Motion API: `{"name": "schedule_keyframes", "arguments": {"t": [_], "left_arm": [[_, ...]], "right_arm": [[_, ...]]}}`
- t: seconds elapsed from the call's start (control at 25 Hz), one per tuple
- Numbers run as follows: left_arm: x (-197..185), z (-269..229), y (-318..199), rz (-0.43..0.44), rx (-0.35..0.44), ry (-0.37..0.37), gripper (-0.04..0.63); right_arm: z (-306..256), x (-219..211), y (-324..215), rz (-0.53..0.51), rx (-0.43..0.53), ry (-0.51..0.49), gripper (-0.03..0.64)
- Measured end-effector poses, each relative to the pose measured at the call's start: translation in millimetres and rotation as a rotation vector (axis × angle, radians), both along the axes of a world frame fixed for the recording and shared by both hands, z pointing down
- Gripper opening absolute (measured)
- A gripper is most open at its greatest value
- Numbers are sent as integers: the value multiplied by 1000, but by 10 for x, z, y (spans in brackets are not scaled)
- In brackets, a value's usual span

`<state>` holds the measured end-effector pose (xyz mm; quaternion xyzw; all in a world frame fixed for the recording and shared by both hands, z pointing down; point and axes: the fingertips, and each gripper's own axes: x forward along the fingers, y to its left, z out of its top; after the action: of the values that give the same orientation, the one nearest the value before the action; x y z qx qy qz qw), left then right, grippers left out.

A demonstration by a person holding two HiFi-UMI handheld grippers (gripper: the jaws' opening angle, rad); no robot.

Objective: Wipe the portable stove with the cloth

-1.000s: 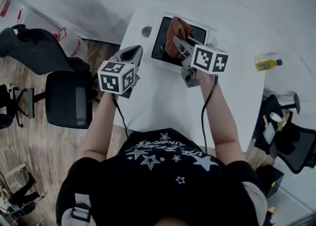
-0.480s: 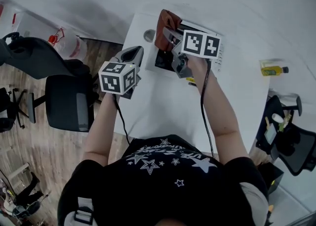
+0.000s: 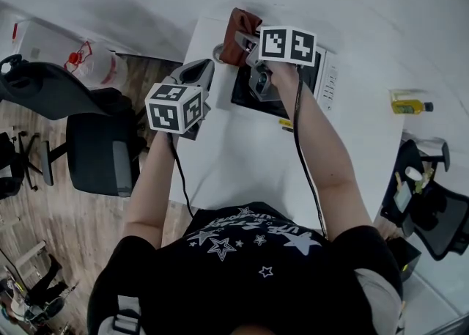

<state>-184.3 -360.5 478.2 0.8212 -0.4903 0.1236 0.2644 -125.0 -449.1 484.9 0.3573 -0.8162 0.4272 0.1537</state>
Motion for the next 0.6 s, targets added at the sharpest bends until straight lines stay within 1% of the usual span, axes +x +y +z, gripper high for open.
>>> {"name": "schedule_keyframes", "arguments": {"t": [0.12,0.2,0.6], "left_arm": [[17,59,1,9,-12,0,8],[22,94,-6,9,-23,-4,8],[186,82,-2,19,-39,14,8]], "right_arm": [[107,54,-22,-14,3,66,67],[150,106,-35,-13,3,87,67],[181,450,-33,28,-14,94,67]]}}
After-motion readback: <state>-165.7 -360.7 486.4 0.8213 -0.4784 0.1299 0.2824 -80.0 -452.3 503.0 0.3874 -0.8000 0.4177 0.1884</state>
